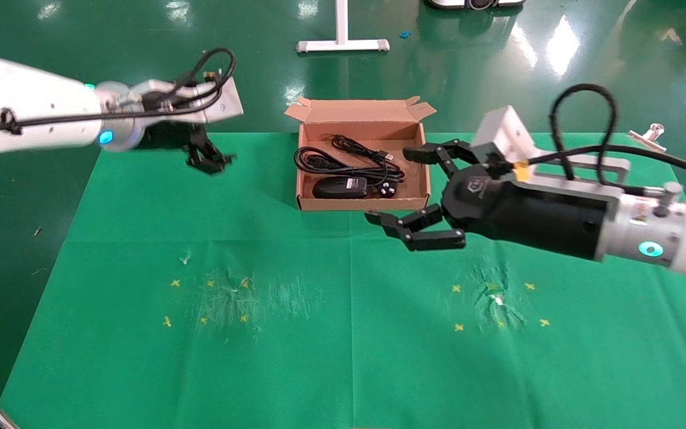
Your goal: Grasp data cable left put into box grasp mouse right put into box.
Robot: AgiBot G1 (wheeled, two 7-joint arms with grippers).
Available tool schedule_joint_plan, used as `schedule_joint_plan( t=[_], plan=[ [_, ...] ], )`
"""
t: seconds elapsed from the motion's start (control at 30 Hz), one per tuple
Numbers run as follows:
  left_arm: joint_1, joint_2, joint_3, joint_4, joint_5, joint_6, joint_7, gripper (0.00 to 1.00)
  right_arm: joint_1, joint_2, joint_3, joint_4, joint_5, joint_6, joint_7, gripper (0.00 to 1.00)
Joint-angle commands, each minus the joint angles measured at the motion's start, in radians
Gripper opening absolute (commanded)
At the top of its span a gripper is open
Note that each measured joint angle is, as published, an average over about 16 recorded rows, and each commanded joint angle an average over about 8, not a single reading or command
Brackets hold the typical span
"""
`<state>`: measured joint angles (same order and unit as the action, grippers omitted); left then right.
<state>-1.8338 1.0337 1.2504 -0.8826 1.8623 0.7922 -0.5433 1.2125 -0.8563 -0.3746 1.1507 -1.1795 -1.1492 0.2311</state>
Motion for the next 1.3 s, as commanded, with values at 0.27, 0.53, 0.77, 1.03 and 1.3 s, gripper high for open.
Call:
schedule_joint_plan(
  t=[0.27, 0.53, 0.77, 1.03, 1.3],
  plan=[
    [0.132, -0.073, -0.169, -0.07, -0.196, 0.122, 0.062, 1.0, -0.046, 0.082, 0.032, 0.045, 0.151, -0.116, -0.015, 1.0],
    [0.249, -0.139, -0.319, -0.132, -0.371, 0.231, 0.117, 1.0, -0.088, 0.156, 0.06, 0.085, 0.285, -0.22, -0.028, 1.0],
    [0.352, -0.196, -0.45, -0.186, -0.525, 0.326, 0.165, 1.0, -0.123, 0.219, 0.085, 0.119, 0.401, -0.309, -0.039, 1.0],
    [0.469, -0.261, -0.599, -0.248, -0.699, 0.434, 0.22, 1.0, -0.138, 0.245, 0.094, 0.133, 0.449, -0.347, -0.044, 1.0],
    [0.586, -0.326, -0.75, -0.31, -0.874, 0.543, 0.275, 1.0, -0.137, 0.245, 0.094, 0.132, 0.449, -0.347, -0.044, 1.0]
  ],
)
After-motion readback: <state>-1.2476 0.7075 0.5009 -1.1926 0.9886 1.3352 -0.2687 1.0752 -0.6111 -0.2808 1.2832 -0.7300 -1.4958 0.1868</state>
